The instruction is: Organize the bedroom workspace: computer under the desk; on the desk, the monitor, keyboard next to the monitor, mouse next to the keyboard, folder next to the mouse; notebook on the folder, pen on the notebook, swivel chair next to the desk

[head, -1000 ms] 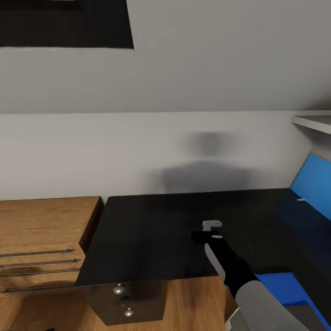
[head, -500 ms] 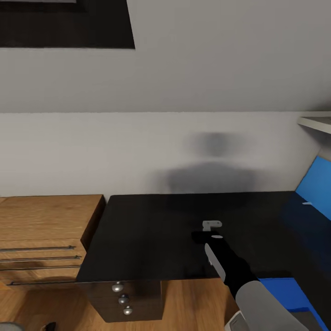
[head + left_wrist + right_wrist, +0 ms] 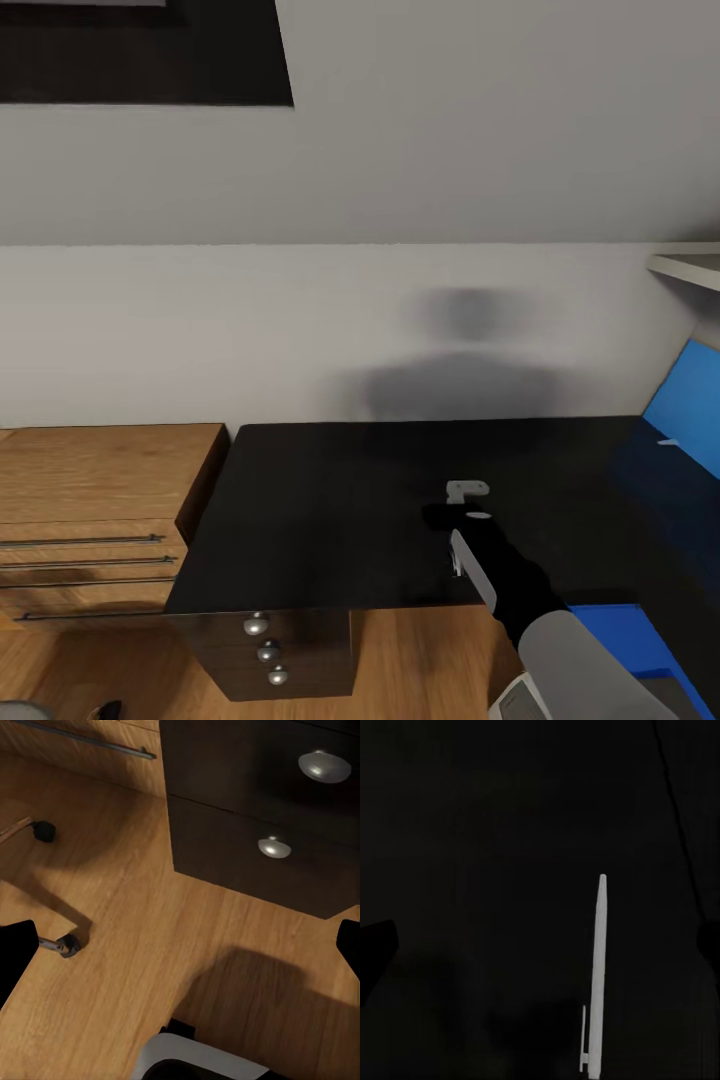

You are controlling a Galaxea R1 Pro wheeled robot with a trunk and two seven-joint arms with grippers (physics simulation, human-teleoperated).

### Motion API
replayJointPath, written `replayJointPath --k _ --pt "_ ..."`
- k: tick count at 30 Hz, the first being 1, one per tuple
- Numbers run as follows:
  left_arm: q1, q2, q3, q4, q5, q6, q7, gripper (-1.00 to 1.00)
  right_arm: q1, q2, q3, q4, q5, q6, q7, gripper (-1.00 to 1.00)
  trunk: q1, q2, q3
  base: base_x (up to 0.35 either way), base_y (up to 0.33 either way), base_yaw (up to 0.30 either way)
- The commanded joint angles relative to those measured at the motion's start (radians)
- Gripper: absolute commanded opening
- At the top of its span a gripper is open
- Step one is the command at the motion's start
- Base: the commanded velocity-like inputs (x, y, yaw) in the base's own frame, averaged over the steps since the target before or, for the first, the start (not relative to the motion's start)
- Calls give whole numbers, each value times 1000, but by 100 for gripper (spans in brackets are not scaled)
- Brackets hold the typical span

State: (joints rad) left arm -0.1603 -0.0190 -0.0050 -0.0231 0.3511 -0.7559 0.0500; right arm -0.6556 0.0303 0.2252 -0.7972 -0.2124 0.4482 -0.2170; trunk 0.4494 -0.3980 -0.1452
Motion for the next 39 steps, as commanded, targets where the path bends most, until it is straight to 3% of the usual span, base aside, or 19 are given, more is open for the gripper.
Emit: replayJointPath --k 1,4,10,14,16,21,28,32,39 --pt "-1 -1 -1 0 -3 -3 5 100 -1 -8 3 0 -15 5 -9 100 1 -2 -2 0 0 0" --pt "-1 0 1 0 -2 -2 7 100 -1 -19 -23 1 -42 17 -12 100 1 -2 -2 0 0 0" --pt "-1 0 2 0 -1 -2 8 100 -7 -39 -93 0 -56 165 -14 100 1 -2 -2 0 0 0" --pt "-1 0 2 0 -1 -2 9 100 -26 -63 -103 2 -57 210 -16 100 1 -2 -2 0 0 0" --pt "-1 1 3 0 0 -2 10 100 -52 -75 -106 6 -58 270 -16 100 1 -2 -2 0 0 0" --pt "-1 1 3 0 0 -1 11 100 -75 -83 -111 8 -60 405 -14 100 1 -2 -2 0 0 0" --pt "-1 1 2 0 -1 -2 9 100 -112 -87 -168 10 -60 524 -14 100 1 -2 -2 0 0 0" --pt "-1 1 2 0 -1 -3 8 100 -121 -86 -178 9 -60 556 -11 100 1 -2 -2 0 0 0" --pt "-1 2 3 0 1 -1 11 100 -123 -85 -178 -1 -58 551 -9 100 27 -51 -24 0 0 0"
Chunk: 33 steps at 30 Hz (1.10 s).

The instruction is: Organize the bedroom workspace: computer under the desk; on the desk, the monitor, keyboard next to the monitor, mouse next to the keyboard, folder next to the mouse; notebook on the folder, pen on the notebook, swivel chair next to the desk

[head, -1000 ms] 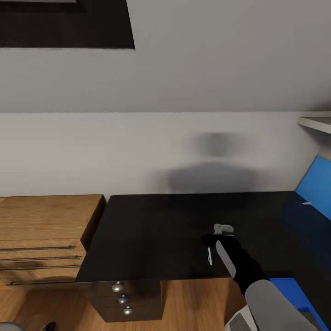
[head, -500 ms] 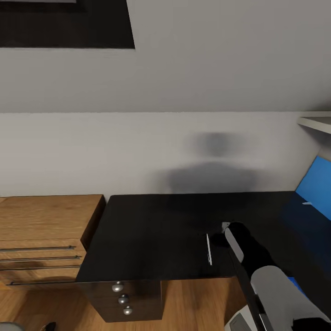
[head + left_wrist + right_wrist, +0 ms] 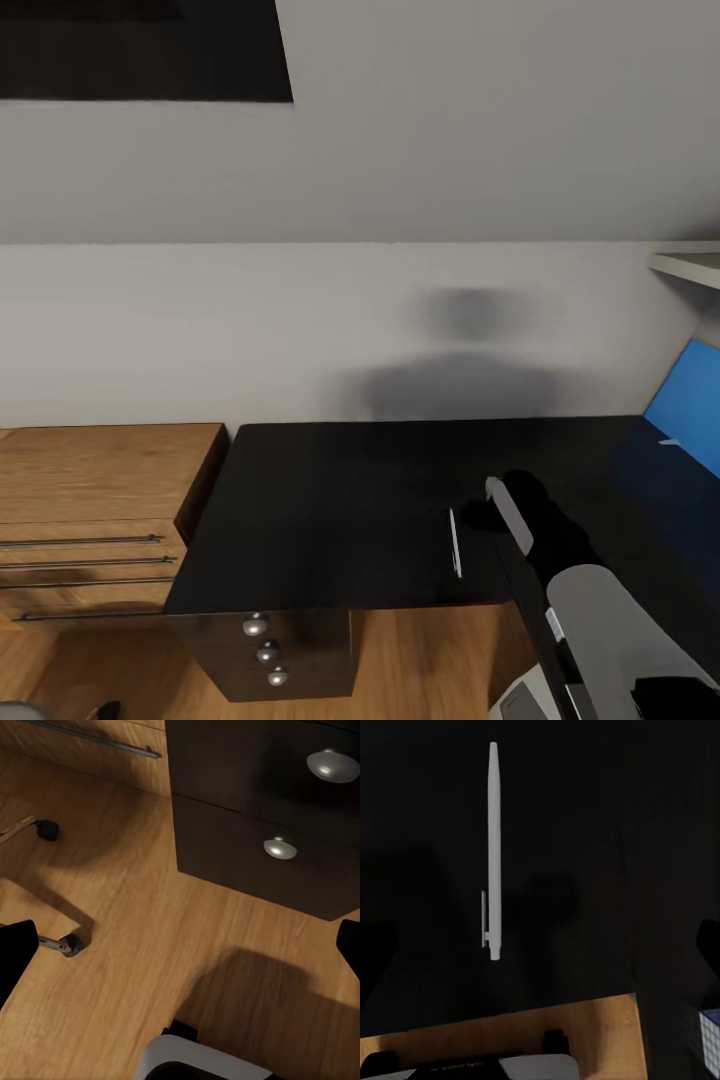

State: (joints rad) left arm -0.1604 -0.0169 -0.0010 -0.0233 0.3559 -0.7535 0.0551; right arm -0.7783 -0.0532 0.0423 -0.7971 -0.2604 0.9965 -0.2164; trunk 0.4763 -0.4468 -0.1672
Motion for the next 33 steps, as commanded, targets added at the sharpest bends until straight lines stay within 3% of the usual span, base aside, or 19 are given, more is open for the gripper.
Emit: replayJointPath --k 1,5,12,33 --pt "-1 0 -1 0 -3 -3 6 100 -1 -2 3 -3 -10 -6 -9 100 4 -9 -5 0 0 0" --pt "-1 0 -1 0 -3 -3 6 100 -1 -4 2 -15 -10 -65 -6 100 20 -37 -18 0 0 0" --pt "-1 0 1 0 -4 -2 8 100 -1 -2 6 -21 -10 -99 -6 100 47 -86 -40 0 0 0" --pt "-1 0 1 0 -5 -1 9 100 -1 -1 5 -36 -10 -106 -6 100 127 -233 -105 0 0 0"
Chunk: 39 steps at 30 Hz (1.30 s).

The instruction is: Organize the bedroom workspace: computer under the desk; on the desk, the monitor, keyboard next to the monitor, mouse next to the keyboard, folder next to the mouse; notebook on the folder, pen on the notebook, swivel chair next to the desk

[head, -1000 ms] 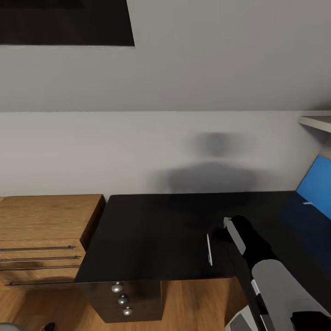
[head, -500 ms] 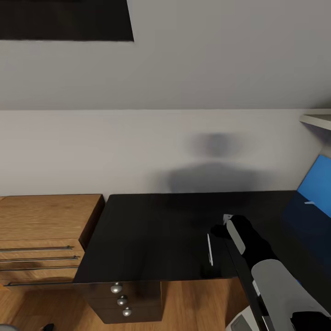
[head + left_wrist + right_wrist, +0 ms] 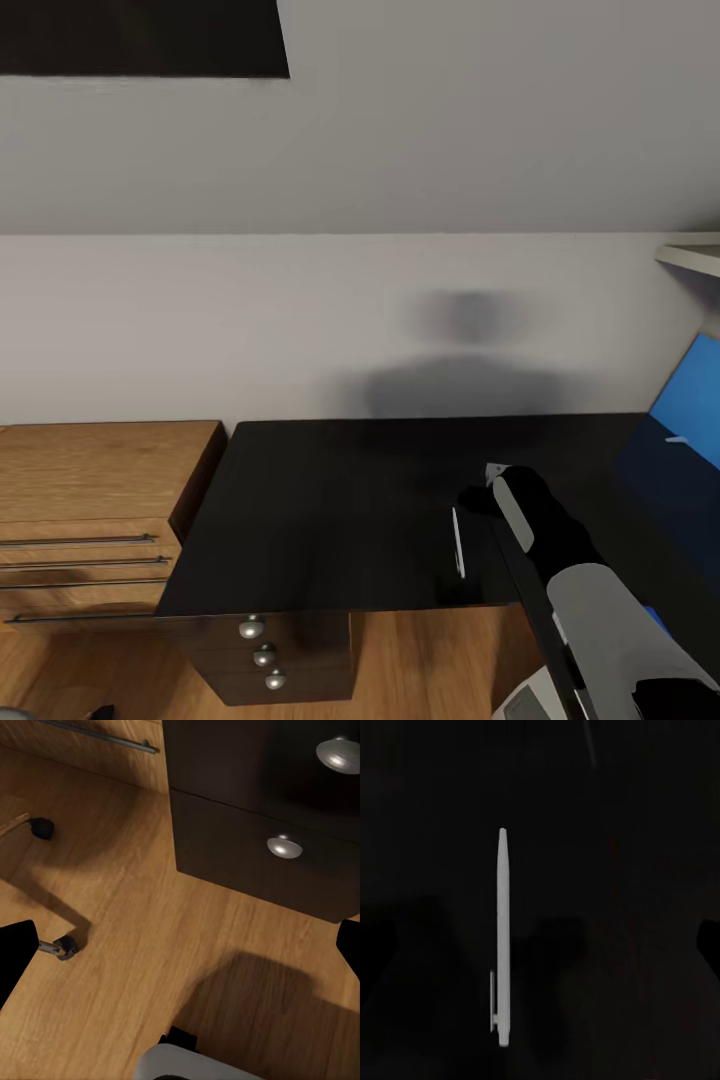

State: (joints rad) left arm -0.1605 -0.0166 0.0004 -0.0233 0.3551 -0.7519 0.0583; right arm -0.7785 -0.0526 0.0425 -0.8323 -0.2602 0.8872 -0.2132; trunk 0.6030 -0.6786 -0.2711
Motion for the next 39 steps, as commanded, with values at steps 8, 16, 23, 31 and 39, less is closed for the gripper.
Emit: replayJointPath --k 8,16,23,31,39 --pt "-1 -2 0 0 -4 0 6 100 -1 5 5 8 -15 4 -8 100 31 -58 -27 0 0 0" --pt "-1 -2 0 0 -4 0 6 100 -1 40 6 13 -17 5 -7 100 62 -114 -52 0 0 0" --pt "-1 -6 1 0 -3 -1 6 100 0 66 1 42 -14 34 -15 100 69 -127 -58 0 0 0" --pt "-1 -7 1 0 -2 -1 6 100 1 76 0 87 -17 61 -15 100 69 -127 -58 0 0 0" --pt "-1 -6 1 0 -2 -1 6 100 1 77 0 132 -17 68 -14 100 69 -127 -58 0 0 0"
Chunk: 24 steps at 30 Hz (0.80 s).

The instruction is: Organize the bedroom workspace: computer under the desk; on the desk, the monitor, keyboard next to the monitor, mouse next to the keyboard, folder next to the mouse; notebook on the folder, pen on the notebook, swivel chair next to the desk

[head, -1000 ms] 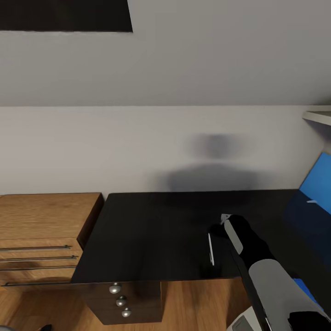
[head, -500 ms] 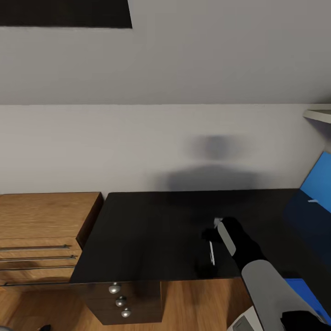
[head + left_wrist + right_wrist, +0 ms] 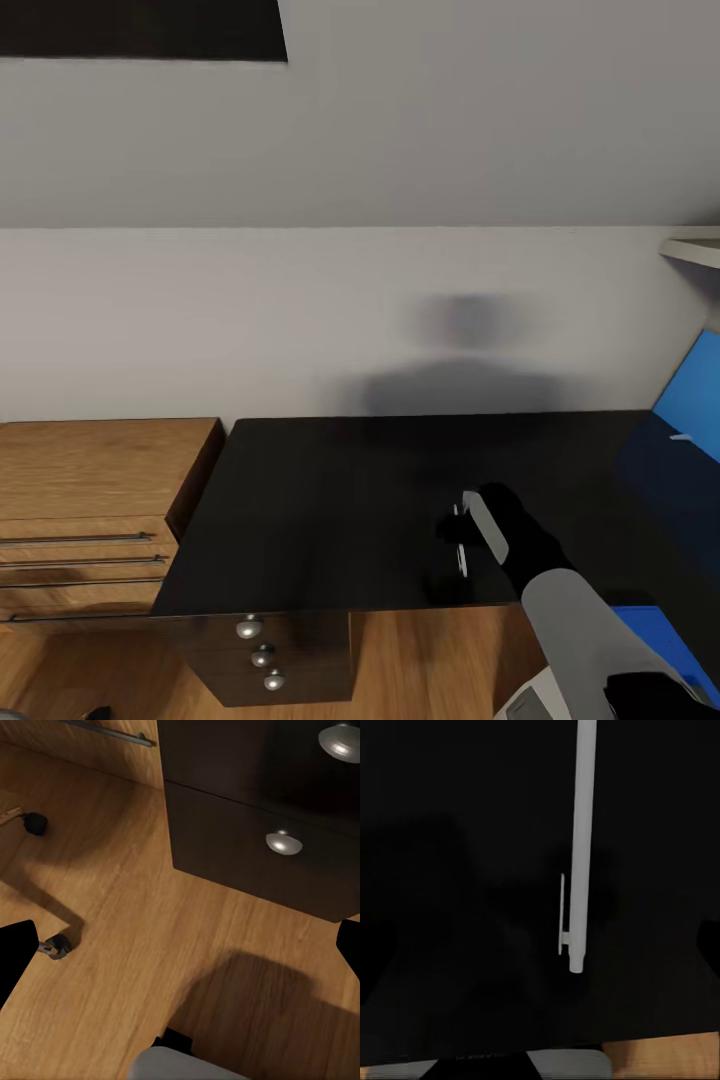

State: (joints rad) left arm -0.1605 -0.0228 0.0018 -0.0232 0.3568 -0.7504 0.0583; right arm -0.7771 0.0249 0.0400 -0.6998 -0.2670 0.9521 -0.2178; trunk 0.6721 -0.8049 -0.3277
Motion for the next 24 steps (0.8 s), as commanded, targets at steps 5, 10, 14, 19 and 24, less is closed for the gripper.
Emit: replayJointPath --k 5,10,14,19,24 --pt "-1 0 0 0 -4 -3 6 100 -1 0 3 27 -11 5 -11 100 0 -1 -1 0 0 0" --pt "-1 0 0 0 -4 -3 6 100 -1 0 4 41 -11 6 -11 100 0 -1 -1 0 0 0" --pt "-1 0 0 0 -4 -3 6 100 -1 0 4 41 -11 7 -11 100 0 -1 -1 0 0 0" --pt "-1 0 0 0 -4 -3 3 100 -1 0 4 41 -11 7 -11 100 0 -1 -1 0 0 0" --pt "-1 0 0 0 -4 -3 1 100 -1 0 4 41 -11 6 -11 100 0 -1 -1 0 0 0"
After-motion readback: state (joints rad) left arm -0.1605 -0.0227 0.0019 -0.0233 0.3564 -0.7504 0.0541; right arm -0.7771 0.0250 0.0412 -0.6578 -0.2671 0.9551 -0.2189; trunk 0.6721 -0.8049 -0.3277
